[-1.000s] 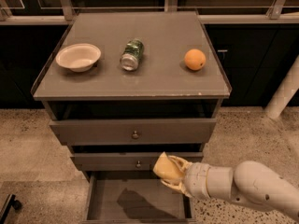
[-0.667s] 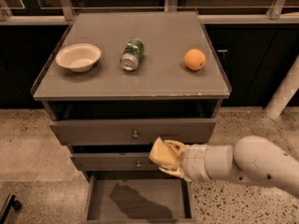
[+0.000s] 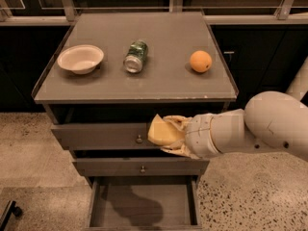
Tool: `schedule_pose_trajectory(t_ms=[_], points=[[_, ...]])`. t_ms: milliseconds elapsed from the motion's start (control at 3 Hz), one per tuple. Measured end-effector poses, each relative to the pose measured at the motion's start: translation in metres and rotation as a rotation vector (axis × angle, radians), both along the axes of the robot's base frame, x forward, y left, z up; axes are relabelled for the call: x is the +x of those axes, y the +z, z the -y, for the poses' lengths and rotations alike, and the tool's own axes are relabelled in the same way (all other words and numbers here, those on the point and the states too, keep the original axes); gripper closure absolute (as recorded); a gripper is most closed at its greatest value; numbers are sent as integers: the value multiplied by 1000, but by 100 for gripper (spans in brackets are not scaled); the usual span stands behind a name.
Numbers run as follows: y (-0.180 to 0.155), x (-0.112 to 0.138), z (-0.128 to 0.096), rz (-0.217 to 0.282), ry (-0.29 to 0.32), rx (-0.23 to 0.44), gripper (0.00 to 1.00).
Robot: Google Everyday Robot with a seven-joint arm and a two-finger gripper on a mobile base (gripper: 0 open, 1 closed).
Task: Pick sponge from bottom drawer and place on counter
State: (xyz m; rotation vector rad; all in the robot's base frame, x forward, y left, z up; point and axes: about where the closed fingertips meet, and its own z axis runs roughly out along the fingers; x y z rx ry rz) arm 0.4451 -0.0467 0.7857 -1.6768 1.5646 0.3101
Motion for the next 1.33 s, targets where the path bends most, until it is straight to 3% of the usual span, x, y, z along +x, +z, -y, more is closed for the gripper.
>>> schedule_pose_trajectory(t_ms=[333, 1000, 1333], points=[[1, 0, 0, 3, 2, -1, 100], [80, 25, 9, 111, 74, -79, 100], [117, 54, 14, 133, 103, -119, 100]])
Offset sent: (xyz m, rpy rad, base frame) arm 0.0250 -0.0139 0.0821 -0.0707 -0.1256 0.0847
